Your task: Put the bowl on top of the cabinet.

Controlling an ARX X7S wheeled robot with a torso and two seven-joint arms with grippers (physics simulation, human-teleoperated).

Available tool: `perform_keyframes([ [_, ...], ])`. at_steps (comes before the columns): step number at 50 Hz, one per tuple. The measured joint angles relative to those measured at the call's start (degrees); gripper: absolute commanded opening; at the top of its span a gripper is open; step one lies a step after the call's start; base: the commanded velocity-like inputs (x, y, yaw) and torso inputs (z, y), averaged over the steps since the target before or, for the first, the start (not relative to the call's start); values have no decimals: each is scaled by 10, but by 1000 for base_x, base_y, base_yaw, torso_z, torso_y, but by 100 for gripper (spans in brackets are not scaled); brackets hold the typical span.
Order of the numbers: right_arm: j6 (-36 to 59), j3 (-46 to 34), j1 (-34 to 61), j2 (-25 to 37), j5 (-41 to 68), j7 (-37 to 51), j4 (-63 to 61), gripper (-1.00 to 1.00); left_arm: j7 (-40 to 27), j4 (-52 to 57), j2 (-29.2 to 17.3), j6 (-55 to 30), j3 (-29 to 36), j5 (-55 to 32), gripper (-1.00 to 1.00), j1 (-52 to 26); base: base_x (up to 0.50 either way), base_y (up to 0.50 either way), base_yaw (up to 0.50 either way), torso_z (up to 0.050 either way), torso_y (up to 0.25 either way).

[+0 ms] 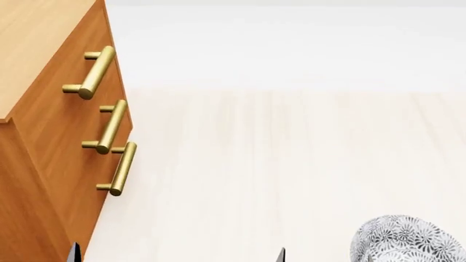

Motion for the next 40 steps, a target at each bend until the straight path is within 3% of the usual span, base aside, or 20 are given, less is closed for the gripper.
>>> perform_keyframes([
  [23,-6,33,-16,-3,21,32,-26,100,-6,-3,-4,0,5,-3,100,-3,0,0,0,0,0],
  [40,-48,112,-44,-13,128,49,-57,100,-9,-10,-6,-2,8,-7,100,-9,0,0,0,0,0],
])
